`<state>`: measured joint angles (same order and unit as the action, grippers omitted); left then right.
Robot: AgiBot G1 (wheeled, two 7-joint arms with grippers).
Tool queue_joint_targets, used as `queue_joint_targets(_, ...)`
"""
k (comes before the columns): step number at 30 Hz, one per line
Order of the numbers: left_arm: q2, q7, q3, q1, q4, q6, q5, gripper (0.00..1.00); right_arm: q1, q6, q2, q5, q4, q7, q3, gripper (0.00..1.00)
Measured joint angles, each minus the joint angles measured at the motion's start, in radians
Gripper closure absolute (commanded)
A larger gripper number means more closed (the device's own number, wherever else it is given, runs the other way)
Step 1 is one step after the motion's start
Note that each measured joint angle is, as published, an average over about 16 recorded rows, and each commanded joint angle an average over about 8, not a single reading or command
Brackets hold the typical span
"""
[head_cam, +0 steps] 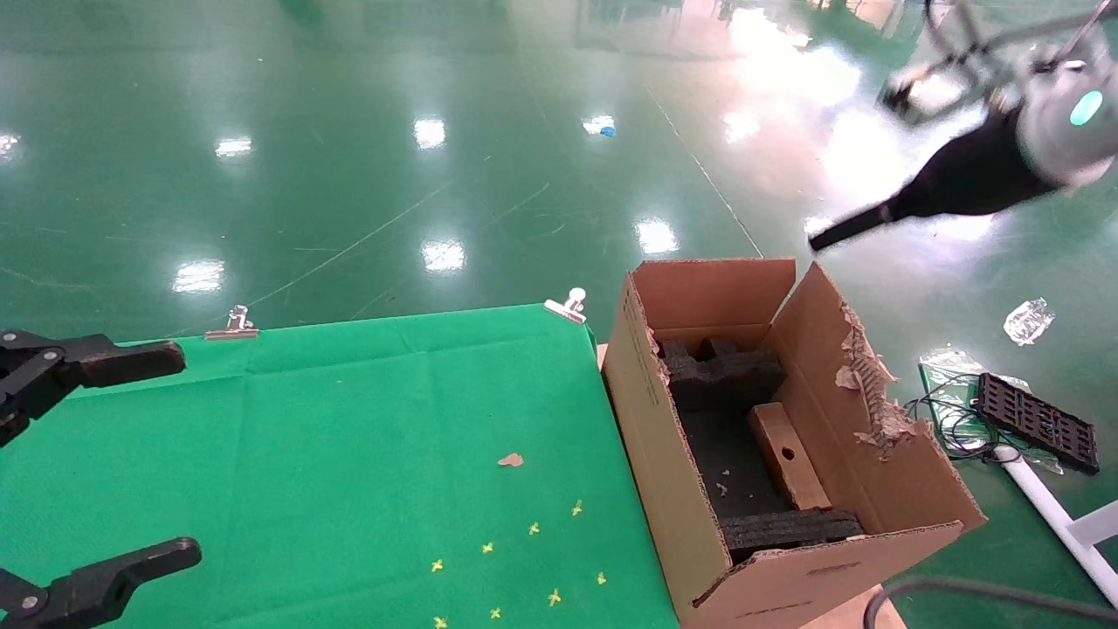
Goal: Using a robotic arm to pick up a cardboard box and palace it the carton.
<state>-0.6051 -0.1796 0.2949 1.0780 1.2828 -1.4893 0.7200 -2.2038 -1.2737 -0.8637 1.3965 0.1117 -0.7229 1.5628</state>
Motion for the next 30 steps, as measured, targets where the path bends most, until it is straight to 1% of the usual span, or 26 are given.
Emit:
queue_joint_targets(3, 0.0, 0.0, 0.0, 0.0, 0.0, 0.0, 0.0, 0.0, -0.034, 0.001, 0.007, -0.001, 0.02, 0.025, -0.005, 0.0)
queue_joint_targets(5, 0.0, 0.0, 0.0, 0.0, 0.0, 0.0, 0.0, 0.0, -0.041, 0.001, 0.012, -0.005, 0.036, 0.04, -0.014, 0.0)
queue_joint_targets(8, 0.0, 0.0, 0.0, 0.0, 0.0, 0.0, 0.0, 0.0, -0.029, 0.002, 0.022, -0.018, 0.066, 0.059, -0.039, 0.0)
queue_joint_targets(12, 0.0, 0.0, 0.001, 0.0, -0.001, 0.0, -0.001, 0.0, 0.01, -0.002, 0.034, -0.043, 0.115, 0.084, -0.089, 0.0)
queue_joint_targets(17, 0.0, 0.001, 0.001, 0.0, -0.001, 0.0, -0.001, 0.0, 0.094, -0.018, 0.052, -0.091, 0.196, 0.118, -0.18, 0.0)
queue_joint_targets(30, 0.0, 0.001, 0.002, 0.001, -0.001, 0.0, -0.001, 0.0, 0.355, -0.069, 0.102, -0.236, 0.442, 0.223, -0.458, 0.0)
